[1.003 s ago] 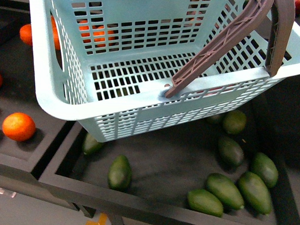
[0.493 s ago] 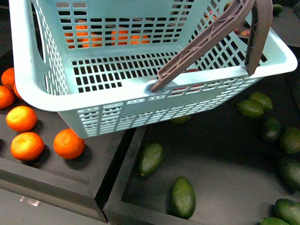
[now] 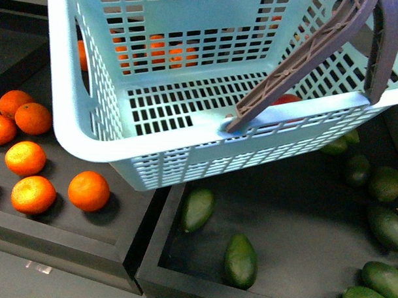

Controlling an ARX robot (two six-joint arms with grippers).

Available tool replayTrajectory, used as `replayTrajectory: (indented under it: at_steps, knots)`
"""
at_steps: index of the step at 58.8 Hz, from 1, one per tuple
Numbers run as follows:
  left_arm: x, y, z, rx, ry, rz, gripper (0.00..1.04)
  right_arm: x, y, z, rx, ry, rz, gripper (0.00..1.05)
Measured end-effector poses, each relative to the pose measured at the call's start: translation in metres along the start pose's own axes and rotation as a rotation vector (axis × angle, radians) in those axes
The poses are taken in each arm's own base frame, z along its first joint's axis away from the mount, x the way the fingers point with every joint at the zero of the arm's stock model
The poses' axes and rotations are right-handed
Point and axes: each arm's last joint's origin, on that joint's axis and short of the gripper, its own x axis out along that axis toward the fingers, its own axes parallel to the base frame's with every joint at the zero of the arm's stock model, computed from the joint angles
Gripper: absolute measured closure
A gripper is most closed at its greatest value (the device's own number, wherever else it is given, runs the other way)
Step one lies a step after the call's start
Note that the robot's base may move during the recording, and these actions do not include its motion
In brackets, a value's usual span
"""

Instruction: Pick mango and avocado into basket

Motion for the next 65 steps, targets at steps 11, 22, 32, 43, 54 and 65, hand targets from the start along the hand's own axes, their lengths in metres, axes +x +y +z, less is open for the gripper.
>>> replayTrajectory:
  at_steps: [11,22,32,43,54,65]
  knots:
    - [-0.001,0.002,0.002,0.003,-0.014,0.01,0.99,0.059,0.018,-0.053,-0.122,0.214,0.094,0.08]
    - [0.0,0.001,0.002,0.001,-0.004,0.002,0.99,0.097,0.04,-0.077,-0.127,0.286,0.153,0.08]
    - [0.0,0.001,0.001,0.002,-0.001,0.0,0.99,0.128,0.054,-0.088,-0.099,0.334,0.168,0.08]
    - [0.0,0.001,0.002,0.001,-0.005,0.003,0.99,0.151,0.047,-0.097,-0.03,0.382,0.131,0.08]
    - [0.0,0.001,0.002,0.002,-0.009,0.006,0.99,0.164,0.041,-0.108,0.03,0.408,0.109,0.08]
    - [0.0,0.001,0.001,0.002,-0.005,0.004,0.99,0.179,0.047,-0.117,0.061,0.43,0.115,0.08]
